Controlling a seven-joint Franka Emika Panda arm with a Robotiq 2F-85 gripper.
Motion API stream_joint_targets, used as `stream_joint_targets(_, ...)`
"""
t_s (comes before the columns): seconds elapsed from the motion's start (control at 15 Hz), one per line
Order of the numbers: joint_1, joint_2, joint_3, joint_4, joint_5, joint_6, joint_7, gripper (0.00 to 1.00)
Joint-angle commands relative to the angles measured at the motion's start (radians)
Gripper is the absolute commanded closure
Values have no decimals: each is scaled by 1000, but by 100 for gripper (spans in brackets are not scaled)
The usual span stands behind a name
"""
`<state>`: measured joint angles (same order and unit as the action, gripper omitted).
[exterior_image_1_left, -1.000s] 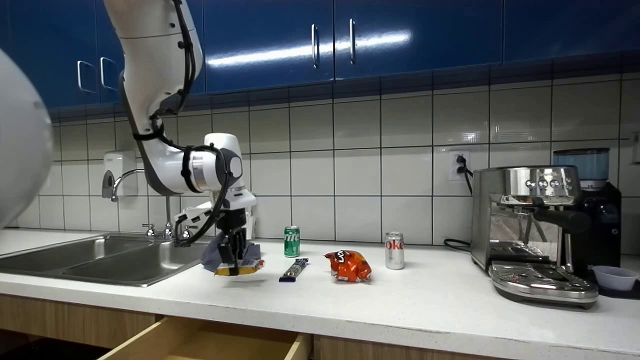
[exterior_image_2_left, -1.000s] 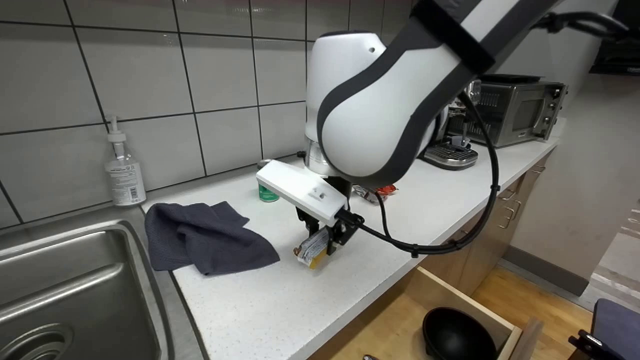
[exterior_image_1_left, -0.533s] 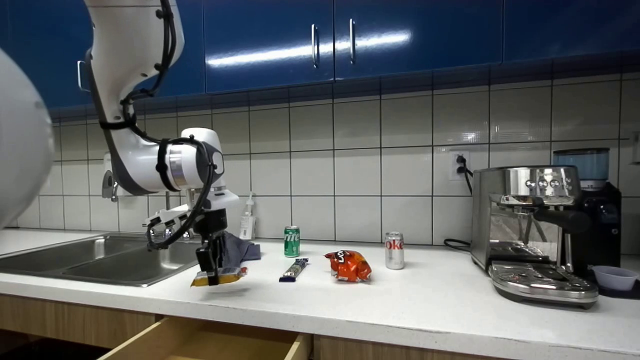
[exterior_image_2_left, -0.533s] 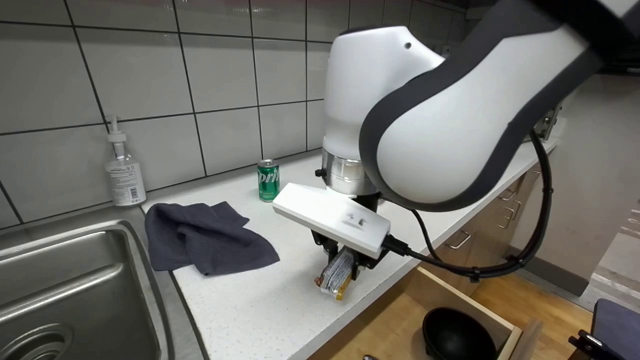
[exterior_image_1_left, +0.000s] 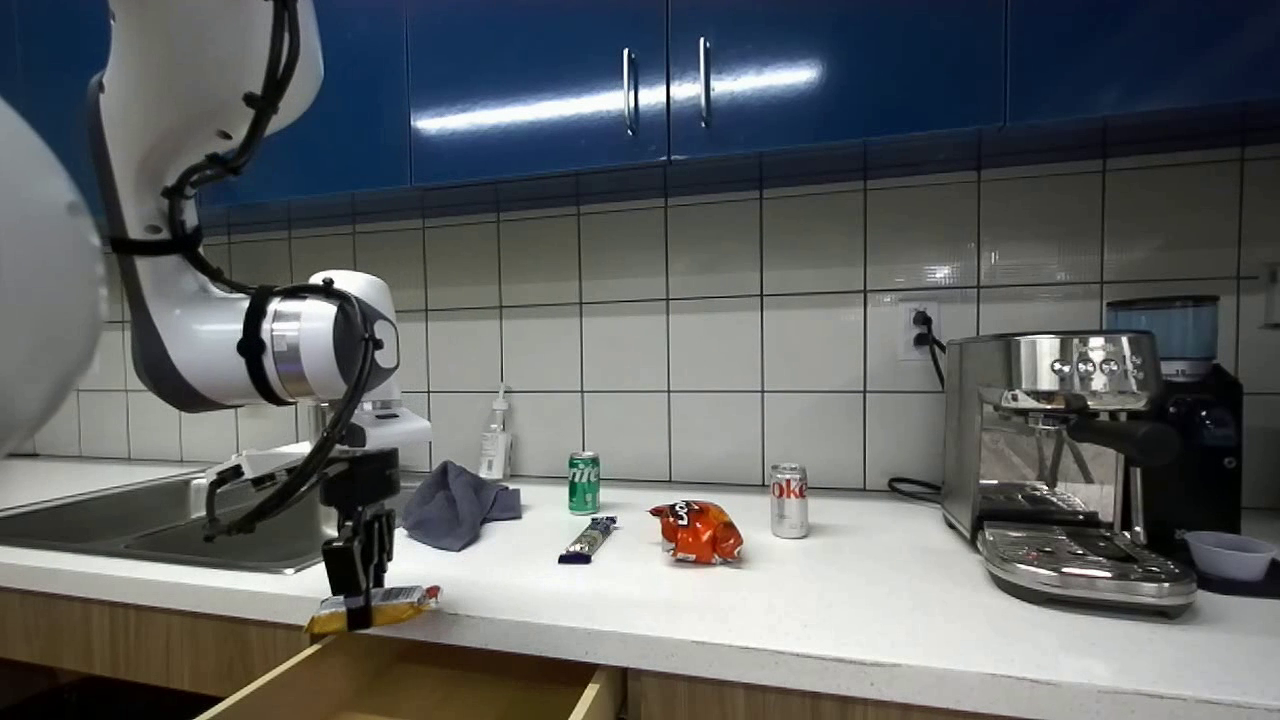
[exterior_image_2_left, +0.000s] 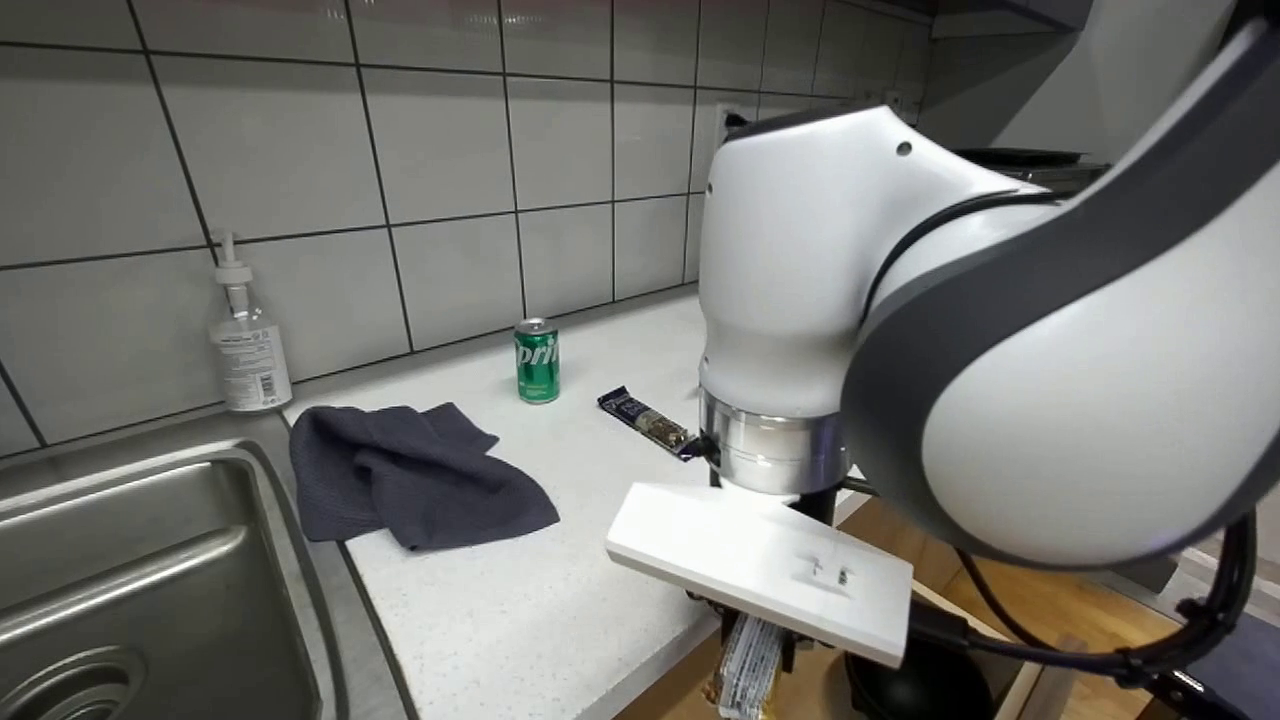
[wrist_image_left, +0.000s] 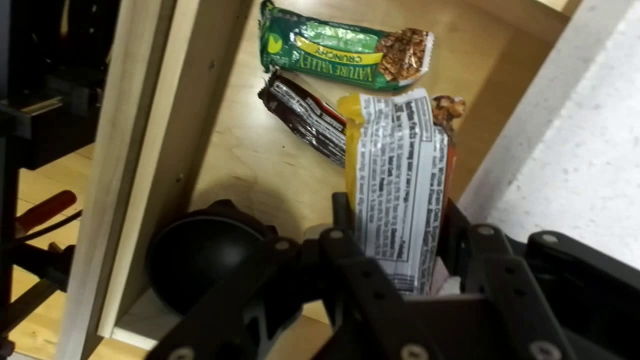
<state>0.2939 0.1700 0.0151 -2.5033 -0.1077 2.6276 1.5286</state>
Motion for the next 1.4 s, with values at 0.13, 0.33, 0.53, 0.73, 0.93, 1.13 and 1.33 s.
stream_joint_targets(0.13, -35, -43, 55, -87, 51, -8, -59, 83)
stream_joint_targets(0.33, -38, -27, 57, -96, 62, 9, -61, 83)
stream_joint_targets(0.53, -36, -5, 55, -92, 60, 41, -52, 83)
stream_joint_targets(0.73, -33, 30, 56, -82, 65, 87, -55, 83)
stream_joint_targets(0.93, -31, 70, 58, -81, 80, 135, -64, 83)
stream_joint_targets(1.13, -26, 104, 61, -76, 100, 164, -74, 83)
stream_joint_targets(1.33, -24, 127, 64, -73, 130, 184, -96, 83)
